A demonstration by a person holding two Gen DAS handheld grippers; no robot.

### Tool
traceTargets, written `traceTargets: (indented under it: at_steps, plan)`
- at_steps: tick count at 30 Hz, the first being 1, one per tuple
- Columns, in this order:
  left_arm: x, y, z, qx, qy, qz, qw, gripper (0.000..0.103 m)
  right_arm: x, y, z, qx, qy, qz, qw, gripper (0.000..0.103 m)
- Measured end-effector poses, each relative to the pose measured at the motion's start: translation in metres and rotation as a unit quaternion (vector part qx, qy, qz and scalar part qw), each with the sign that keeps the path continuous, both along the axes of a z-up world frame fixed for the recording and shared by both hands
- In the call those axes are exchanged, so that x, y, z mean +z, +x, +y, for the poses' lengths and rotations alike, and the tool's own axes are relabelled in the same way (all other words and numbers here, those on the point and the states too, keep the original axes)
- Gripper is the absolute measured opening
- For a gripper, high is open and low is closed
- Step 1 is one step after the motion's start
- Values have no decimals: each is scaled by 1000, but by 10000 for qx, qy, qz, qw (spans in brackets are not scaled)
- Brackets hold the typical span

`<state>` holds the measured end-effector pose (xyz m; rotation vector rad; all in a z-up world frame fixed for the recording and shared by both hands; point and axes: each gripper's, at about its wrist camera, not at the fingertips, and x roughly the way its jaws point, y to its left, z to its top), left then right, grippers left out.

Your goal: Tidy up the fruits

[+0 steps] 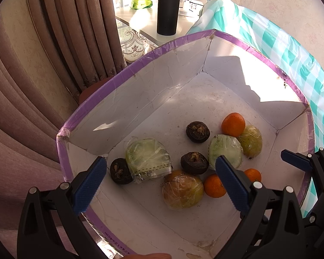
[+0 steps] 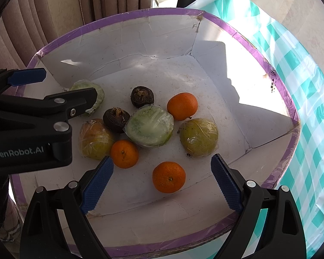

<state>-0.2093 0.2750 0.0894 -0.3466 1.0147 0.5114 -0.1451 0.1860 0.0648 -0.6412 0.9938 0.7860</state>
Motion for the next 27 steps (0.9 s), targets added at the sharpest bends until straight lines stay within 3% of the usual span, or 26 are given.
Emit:
traceTargets:
  at_steps: [13, 17, 23, 27]
  plan:
    - [0, 1, 2, -41, -41, 71, 10000, 101, -1, -1, 2, -17, -17, -30, 10000, 88]
    - [4, -7, 3, 253, 149, -116, 9995, 100, -2, 0, 1, -17, -18, -51, 10000, 88]
    - [4, -1, -2, 437, 535, 226, 9974, 99, -2, 2, 3, -6, 45, -82, 10000, 89]
    - [3, 0, -2, 636, 569, 477, 9952, 99, 0, 4, 3, 3, 203, -58, 9998, 89]
